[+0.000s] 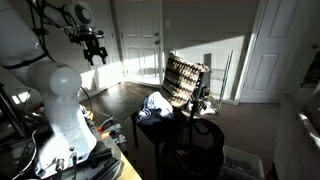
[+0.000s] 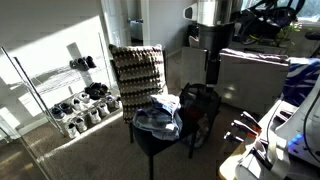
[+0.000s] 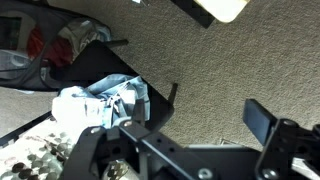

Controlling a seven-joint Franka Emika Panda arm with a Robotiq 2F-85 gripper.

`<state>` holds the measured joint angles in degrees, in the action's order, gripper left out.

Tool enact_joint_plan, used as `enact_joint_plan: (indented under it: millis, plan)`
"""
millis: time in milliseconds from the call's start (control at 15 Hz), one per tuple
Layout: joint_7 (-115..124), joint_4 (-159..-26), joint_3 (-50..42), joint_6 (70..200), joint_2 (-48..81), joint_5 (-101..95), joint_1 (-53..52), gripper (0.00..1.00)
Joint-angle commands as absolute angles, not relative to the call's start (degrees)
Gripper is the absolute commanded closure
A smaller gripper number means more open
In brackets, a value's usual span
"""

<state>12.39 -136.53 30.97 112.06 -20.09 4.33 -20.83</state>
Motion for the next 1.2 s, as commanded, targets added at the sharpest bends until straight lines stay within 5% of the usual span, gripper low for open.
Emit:
enact_joint_plan:
  millis: [0,1133]
  plan:
    - [17.3,-132.1,29.7,112.9,-15.0,-0.6,-18.9,0.0]
    - [16.2,-120.2,22.3,112.3,-4.2,-0.6,-17.8,0.0]
